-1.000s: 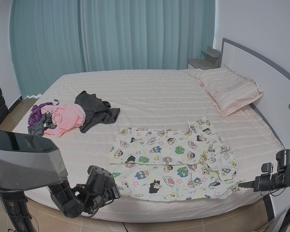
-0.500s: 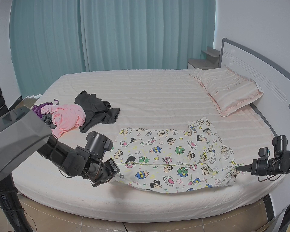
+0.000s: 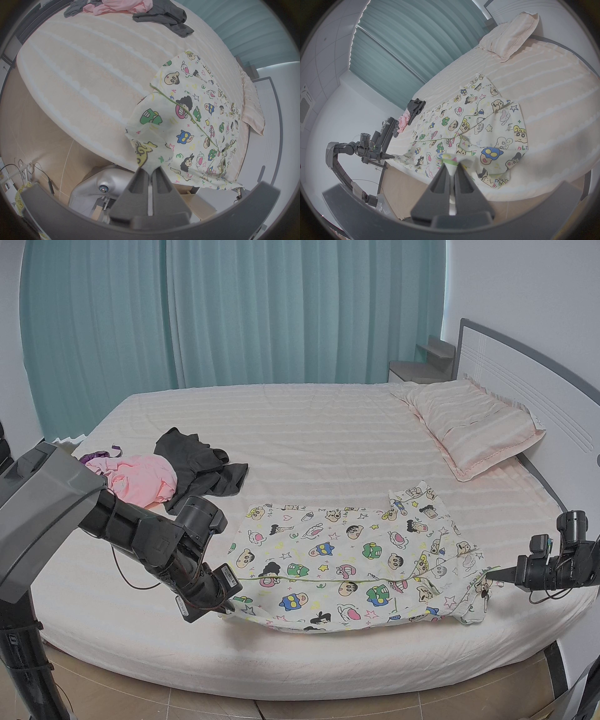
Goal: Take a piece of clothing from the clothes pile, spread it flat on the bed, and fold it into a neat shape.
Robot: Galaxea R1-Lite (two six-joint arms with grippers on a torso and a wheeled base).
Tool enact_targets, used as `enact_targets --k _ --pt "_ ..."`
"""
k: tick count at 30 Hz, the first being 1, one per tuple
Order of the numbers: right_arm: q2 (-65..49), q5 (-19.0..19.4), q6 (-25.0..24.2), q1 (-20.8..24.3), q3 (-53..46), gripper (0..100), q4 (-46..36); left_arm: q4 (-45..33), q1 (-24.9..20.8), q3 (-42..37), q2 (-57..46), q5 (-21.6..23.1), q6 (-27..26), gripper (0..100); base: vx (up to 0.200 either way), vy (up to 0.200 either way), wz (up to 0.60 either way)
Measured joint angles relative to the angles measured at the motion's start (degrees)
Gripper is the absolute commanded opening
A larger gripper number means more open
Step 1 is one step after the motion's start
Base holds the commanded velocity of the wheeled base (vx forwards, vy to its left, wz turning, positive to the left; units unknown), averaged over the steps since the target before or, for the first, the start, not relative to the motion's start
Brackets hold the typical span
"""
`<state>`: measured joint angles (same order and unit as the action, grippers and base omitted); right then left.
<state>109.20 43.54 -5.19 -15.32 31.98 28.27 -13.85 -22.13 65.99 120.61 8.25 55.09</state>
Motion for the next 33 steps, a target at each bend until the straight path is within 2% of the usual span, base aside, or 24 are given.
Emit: enact_targets --k 10,23,27,33 --pt "3.8 -2.3 -0.4 0.2 4.3 0 0.0 -3.2 2.1 9.8 4.6 -0.1 2.0 0 0.0 0.0 0.0" --pt "9.4 -4.3 -4.0 1.8 11.8 0 0.1 -3.6 3.3 19.4 11.5 -0.9 3.6 0 0.0 0.0 0.0" --pt "11.3 -5.5 -6.8 2.3 14.1 0 2.2 -3.8 3.3 24.3 13.9 -2.0 5.2 0 0.0 0.0 0.0" --pt "14.6 -8.1 -12.8 3.4 16.1 0 9.7 -3.9 3.1 29.7 18.0 -7.2 6.6 0 0.0 0.0 0.0"
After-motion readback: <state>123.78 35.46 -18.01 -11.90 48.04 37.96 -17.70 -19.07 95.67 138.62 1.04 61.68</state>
